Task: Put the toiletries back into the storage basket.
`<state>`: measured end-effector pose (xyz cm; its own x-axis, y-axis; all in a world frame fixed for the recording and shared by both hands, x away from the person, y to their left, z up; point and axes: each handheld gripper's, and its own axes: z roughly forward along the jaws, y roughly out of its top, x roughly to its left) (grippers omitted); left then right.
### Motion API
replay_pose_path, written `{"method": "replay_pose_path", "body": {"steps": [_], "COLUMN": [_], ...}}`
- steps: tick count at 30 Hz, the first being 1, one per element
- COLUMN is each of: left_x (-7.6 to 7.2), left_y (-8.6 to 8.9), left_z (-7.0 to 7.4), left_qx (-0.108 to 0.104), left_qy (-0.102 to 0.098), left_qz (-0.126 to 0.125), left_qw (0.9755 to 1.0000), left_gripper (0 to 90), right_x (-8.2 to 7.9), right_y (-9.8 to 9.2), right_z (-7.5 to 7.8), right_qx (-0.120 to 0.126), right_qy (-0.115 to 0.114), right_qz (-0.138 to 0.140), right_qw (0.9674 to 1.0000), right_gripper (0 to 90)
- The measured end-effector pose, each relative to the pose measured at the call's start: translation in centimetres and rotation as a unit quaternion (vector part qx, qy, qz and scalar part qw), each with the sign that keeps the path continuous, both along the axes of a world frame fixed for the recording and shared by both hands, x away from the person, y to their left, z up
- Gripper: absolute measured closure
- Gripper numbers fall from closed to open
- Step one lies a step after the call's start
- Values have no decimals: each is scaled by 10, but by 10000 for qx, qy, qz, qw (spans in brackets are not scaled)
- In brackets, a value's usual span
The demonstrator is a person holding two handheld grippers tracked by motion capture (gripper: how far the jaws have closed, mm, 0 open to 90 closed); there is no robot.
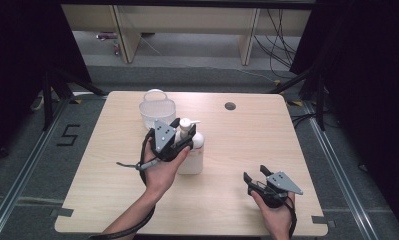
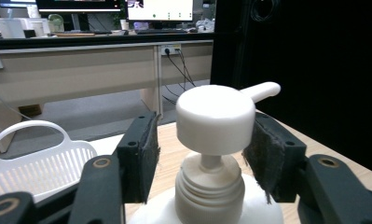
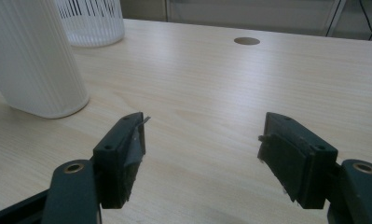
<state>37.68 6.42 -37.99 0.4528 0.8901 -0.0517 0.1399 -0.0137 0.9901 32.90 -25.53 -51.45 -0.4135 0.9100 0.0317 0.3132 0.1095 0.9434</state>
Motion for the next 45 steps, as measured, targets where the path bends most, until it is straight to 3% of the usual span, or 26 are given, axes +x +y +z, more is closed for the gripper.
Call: {"method": "replay_pose_path", "body": {"steps": [4,6,17,18,32,33,34,39,42,43,44,45], "left_x": [0,0,2,2,3,3,3,4,5,5,6,6], "left_y": [-1,-2,-7,-7,-6,-6,-5,-3,-1,0,0,1], "left_z": [2,3,3,3,5,5,5,5,5,5,5,5], "left_qx": [-10,9,65,71,57,74,75,71,99,109,110,137], "left_qy": [8,-11,-49,-59,-23,-18,-16,-20,-32,-43,-44,-52], "left_qz": [35,24,76,84,156,152,159,147,133,126,119,113], "left_qw": [10000,10000,9999,9999,9999,9999,9998,9999,9999,9999,9999,9998], "left_gripper": [474,488,558,561,586,586,586,588,588,588,588,588], "right_x": [-1,-2,1,-1,0,-2,0,0,1,0,1,0], "right_y": [0,3,1,3,1,3,1,0,1,0,1,0], "right_z": [0,0,0,0,0,0,0,1,-1,0,-1,0], "right_qx": [-5,150,65,159,111,219,118,61,130,5,155,53], "right_qy": [54,146,72,155,92,180,93,170,102,67,107,131], "right_qz": [-17,-35,40,-47,40,-65,46,30,54,18,34,24], "right_qw": [10000,9998,9999,9997,9999,9996,9999,9998,9998,10000,9998,9999], "right_gripper": [310,310,304,303,297,297,296,294,294,293,293,293]}}
